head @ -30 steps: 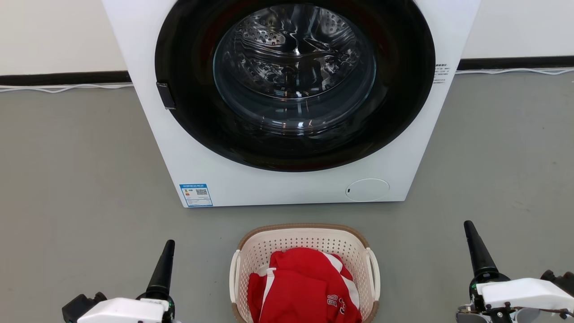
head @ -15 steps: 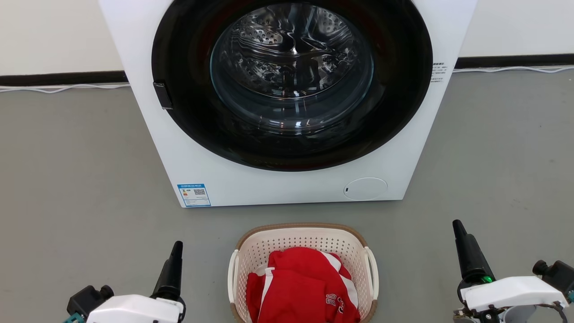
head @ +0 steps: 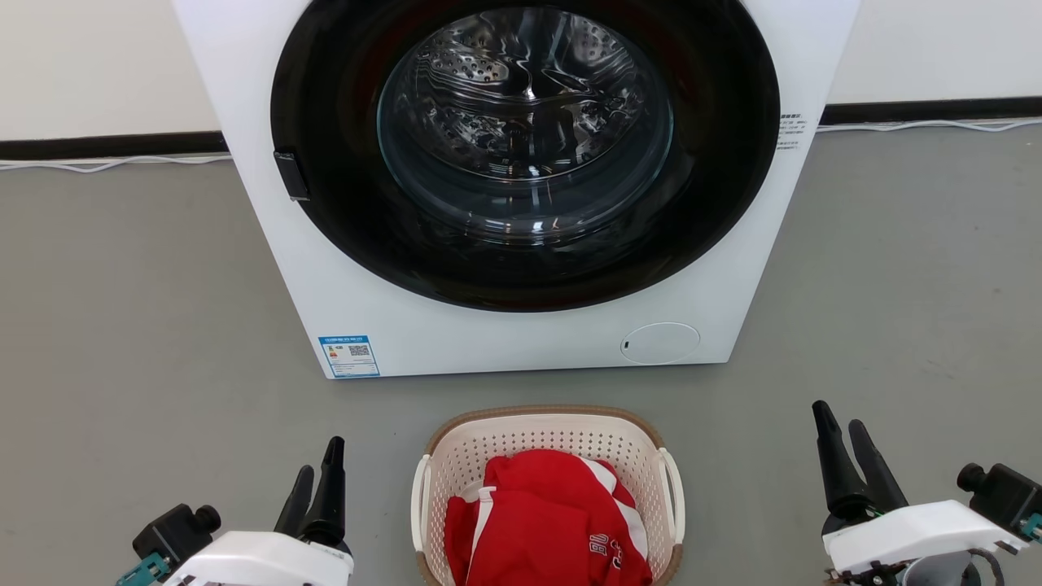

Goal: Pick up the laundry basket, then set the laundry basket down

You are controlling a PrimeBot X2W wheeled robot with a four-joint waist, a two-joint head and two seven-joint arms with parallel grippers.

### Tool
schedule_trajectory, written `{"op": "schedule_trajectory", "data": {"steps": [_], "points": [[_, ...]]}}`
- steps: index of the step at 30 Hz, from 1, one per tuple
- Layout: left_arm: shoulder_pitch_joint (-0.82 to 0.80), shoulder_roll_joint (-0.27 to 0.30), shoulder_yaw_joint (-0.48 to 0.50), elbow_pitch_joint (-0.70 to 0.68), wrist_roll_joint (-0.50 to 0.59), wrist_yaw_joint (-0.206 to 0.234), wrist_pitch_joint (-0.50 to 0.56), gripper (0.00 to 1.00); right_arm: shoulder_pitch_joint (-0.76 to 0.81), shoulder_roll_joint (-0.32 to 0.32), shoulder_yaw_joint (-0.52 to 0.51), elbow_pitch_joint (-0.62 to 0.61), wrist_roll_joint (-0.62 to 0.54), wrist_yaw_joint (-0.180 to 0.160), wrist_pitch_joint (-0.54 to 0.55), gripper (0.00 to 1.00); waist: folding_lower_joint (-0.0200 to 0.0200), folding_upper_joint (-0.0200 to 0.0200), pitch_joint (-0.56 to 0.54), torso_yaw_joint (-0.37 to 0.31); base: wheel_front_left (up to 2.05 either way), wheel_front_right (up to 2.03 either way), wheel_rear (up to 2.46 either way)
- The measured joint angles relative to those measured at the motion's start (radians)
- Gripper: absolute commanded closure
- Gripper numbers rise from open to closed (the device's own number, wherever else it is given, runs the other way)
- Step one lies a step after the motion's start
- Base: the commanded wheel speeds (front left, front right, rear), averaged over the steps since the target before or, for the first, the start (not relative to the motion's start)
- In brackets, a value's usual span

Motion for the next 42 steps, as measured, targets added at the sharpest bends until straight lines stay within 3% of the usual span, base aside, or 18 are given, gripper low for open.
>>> {"op": "schedule_trajectory", "data": {"steps": [42], "points": [[0.005,0.003,-0.052,-0.017,0.516,0.036,-0.118,0.00,0.000,-0.035,0.051,0.005,-0.476,0.000,-0.119,0.00,0.0000,0.0000,0.002,-0.018,0.00,0.00,0.00]]}}
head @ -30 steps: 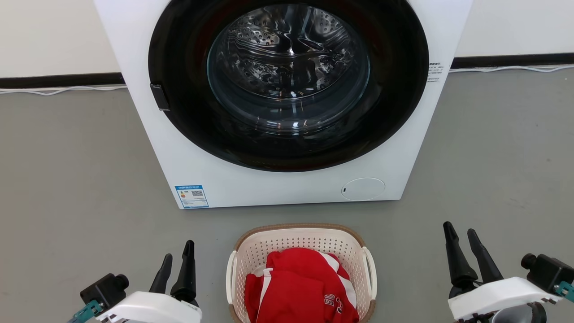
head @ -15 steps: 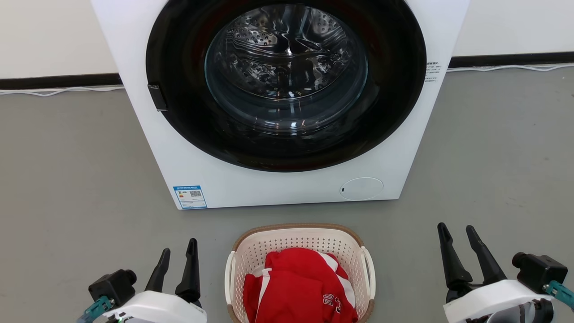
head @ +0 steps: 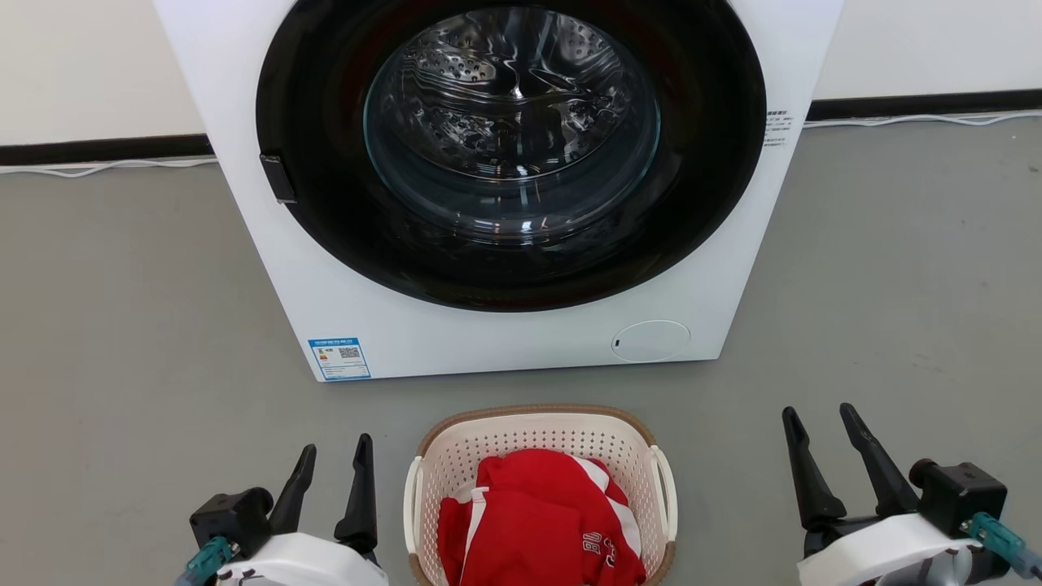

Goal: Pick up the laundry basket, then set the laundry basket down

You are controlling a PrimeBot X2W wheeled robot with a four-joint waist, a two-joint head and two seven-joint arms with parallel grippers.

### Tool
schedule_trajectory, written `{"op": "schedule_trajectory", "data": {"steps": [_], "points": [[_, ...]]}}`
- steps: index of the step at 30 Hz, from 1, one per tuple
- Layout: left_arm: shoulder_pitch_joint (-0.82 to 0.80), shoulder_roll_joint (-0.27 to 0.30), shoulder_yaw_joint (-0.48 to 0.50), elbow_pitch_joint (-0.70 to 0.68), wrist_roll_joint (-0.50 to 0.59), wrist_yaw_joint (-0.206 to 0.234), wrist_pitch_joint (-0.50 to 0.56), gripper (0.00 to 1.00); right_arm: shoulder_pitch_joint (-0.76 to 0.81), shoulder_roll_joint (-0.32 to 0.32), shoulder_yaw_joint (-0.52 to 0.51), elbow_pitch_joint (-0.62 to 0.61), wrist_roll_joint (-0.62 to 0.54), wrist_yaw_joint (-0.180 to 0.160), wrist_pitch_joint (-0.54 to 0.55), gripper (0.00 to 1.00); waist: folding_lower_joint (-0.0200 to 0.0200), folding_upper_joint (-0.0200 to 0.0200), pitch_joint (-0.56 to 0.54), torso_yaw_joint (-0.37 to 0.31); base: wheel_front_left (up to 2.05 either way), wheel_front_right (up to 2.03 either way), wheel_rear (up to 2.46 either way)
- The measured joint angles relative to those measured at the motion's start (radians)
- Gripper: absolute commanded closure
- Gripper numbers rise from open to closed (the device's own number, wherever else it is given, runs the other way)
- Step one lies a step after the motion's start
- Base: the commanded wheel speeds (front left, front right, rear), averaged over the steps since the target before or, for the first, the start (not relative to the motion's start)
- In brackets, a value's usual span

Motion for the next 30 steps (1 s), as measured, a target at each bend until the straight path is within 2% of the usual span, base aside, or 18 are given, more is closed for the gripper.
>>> {"op": "schedule_trajectory", "data": {"steps": [19,30], "points": [[0.000,0.001,-0.017,0.006,0.214,0.009,-0.053,0.00,0.000,-0.007,0.013,0.001,-0.218,0.000,-0.055,0.00,0.0000,0.0000,0.004,-0.005,0.00,0.00,0.00],[0.000,0.001,-0.017,0.011,0.217,0.009,-0.056,0.00,0.000,-0.007,0.013,0.002,-0.226,0.001,-0.055,0.00,0.0000,0.0000,0.006,-0.001,0.00,0.00,0.00]]}}
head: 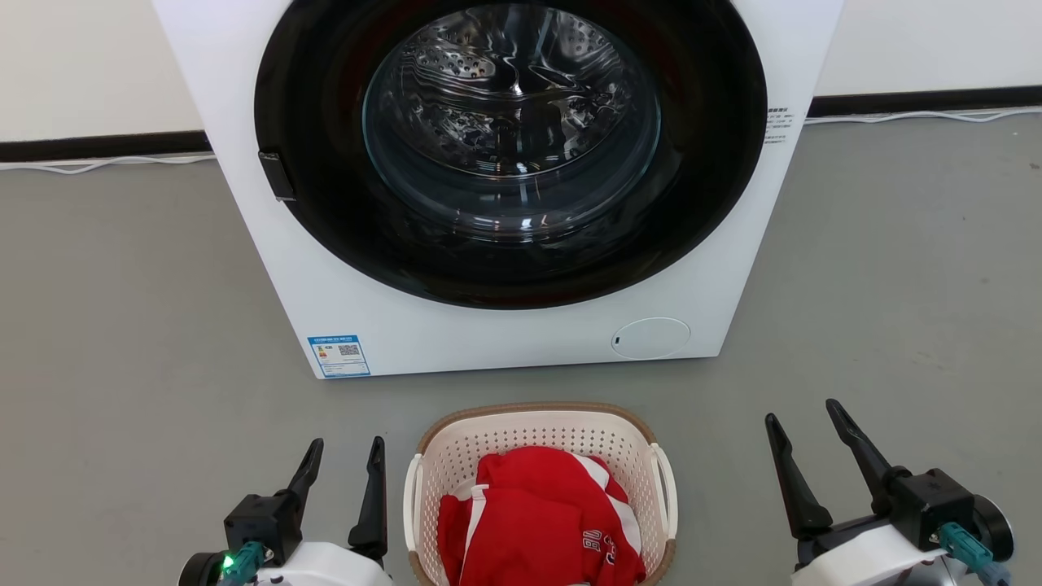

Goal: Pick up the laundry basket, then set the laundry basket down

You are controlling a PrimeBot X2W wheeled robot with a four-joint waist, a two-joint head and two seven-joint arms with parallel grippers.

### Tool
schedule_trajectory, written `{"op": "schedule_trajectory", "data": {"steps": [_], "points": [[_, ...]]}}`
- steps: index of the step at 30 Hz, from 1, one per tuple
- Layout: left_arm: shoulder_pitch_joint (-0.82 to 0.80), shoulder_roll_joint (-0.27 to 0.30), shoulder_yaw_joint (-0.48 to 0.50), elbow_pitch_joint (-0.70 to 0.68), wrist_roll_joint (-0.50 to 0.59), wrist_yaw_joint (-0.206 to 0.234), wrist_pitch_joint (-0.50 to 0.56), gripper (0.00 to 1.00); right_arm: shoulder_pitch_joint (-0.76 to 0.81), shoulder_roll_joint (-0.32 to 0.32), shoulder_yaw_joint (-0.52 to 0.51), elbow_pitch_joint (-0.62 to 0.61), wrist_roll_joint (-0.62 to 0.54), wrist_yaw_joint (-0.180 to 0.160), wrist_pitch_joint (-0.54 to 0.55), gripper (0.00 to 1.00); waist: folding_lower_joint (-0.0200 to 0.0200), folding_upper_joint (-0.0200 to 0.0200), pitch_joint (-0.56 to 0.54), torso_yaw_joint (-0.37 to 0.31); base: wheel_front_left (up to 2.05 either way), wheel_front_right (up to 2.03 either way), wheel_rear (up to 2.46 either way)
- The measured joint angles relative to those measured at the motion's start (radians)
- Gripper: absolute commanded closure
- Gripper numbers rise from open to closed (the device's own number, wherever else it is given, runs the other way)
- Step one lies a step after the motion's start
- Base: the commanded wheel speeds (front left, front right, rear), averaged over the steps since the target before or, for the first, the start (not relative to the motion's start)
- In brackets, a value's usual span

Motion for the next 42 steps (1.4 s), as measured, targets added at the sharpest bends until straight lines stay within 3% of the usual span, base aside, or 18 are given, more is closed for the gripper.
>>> {"op": "schedule_trajectory", "data": {"steps": [13,22,42], "points": [[-0.013,0.001,-0.014,0.014,-0.002,0.000,0.000,0.00,-0.012,0.001,-0.006,0.003,0.018,0.000,0.000,0.00,0.0000,0.0000,0.055,0.001,0.00,0.00,0.00],[-0.120,0.001,-0.048,0.101,-0.016,0.008,-0.003,0.00,-0.114,-0.004,-0.022,0.096,0.026,0.000,0.000,0.00,0.0000,0.0000,0.143,0.006,0.00,0.00,0.00],[-0.609,-0.007,-0.222,0.635,-0.111,0.040,-0.004,0.00,-0.483,-0.044,0.078,0.465,0.141,0.001,0.000,0.00,0.0000,0.0000,0.468,0.033,0.00,0.00,0.00]]}}
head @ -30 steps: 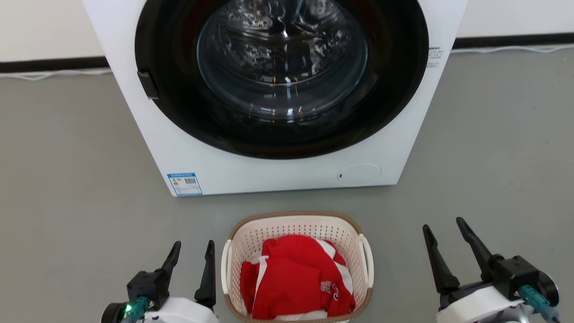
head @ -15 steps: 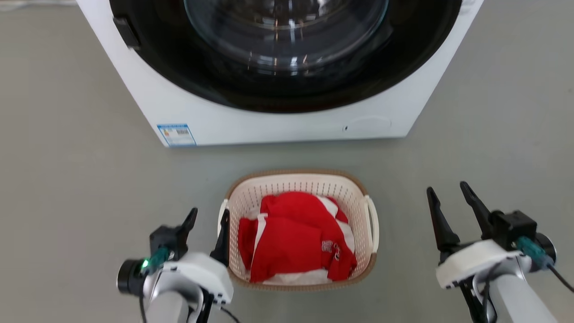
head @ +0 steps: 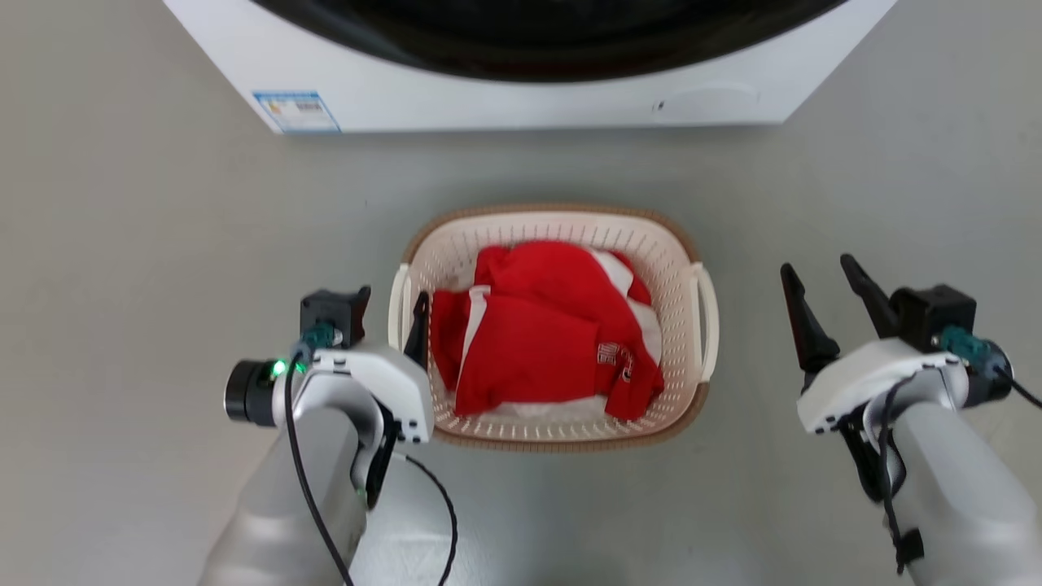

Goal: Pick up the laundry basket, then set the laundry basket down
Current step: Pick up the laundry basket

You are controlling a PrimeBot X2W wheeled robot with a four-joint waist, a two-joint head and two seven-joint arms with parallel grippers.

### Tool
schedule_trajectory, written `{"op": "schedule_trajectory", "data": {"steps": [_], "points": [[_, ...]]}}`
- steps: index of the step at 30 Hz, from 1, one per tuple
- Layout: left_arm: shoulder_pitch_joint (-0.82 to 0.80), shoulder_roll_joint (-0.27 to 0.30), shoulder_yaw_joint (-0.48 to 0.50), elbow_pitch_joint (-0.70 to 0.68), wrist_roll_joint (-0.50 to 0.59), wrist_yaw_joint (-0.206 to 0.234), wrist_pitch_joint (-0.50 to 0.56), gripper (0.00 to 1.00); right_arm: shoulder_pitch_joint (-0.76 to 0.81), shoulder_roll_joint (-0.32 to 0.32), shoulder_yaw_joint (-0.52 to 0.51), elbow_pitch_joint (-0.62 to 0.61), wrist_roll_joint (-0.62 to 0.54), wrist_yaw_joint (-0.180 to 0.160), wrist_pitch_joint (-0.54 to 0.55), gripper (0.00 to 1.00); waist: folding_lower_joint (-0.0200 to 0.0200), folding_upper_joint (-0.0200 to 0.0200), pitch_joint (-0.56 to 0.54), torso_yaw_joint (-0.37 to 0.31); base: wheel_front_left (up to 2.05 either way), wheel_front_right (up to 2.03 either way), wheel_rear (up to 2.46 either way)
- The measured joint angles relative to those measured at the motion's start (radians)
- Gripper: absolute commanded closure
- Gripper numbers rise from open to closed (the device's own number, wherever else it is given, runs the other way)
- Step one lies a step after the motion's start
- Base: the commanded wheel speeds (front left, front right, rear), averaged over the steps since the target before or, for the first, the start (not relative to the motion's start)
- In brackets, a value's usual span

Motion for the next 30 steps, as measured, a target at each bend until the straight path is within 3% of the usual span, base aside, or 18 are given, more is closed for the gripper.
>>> {"op": "schedule_trajectory", "data": {"steps": [7,15,30], "points": [[-0.137,-0.003,-0.080,0.121,-0.081,0.023,0.013,0.00,-0.141,-0.016,0.093,0.112,0.047,0.000,0.000,0.00,0.0000,0.0000,0.119,0.009,0.00,0.00,0.00],[-0.254,-0.004,-0.137,0.219,-0.123,0.052,0.026,0.00,-0.230,-0.022,0.163,0.138,0.100,0.000,0.000,0.00,0.0000,0.0000,0.232,0.009,0.00,0.00,0.00],[-0.354,-0.005,-0.222,0.306,-0.170,0.066,0.025,0.00,-0.275,-0.021,0.245,0.171,0.171,0.000,0.000,0.00,0.0000,0.0000,0.324,0.008,0.00,0.00,0.00]]}}
